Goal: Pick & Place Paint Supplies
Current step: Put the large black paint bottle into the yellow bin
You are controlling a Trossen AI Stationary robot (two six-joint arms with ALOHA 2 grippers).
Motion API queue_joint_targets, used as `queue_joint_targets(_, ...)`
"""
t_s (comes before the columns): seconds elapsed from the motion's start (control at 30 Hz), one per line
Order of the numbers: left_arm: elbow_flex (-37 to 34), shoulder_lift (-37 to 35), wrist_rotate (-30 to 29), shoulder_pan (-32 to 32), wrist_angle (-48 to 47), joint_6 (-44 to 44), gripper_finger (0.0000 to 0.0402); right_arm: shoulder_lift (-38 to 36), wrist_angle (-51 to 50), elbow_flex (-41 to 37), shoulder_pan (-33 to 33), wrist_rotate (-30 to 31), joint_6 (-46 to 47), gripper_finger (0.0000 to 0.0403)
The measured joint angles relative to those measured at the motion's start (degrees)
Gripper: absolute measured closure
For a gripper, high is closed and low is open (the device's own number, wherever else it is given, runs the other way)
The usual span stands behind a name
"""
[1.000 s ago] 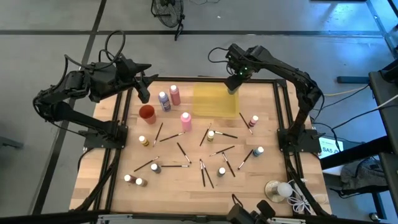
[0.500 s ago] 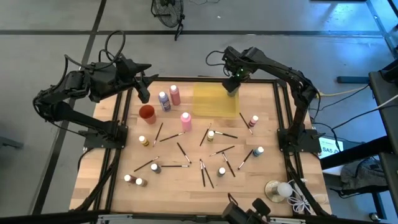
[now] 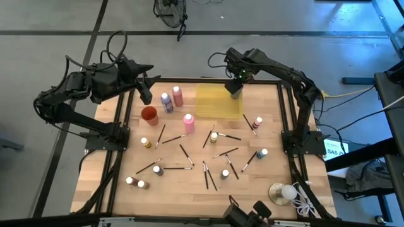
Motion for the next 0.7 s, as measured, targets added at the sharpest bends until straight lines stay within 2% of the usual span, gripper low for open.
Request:
queue_joint_targets(0.2, 0.0, 0.0, 1.4, 0.0, 0.0, -0.6, 0.0190, 0.1, 1.0, 0.0, 0.0, -1.8, -0.4, 0.0237)
queue_joint_targets(0.5, 0.0, 0.0, 1.6, 0.0, -0.4, -0.6, 0.0190, 0.2, 0.8, -0.1, 0.1, -1.4, 0.0, 0.0174)
queue_joint_targets(0.7, 0.0, 0.0, 1.6, 0.0, -0.4, -0.5, 0.0190, 0.6, -1.9, 4.2, 0.7, -0.8, 0.1, 0.0145)
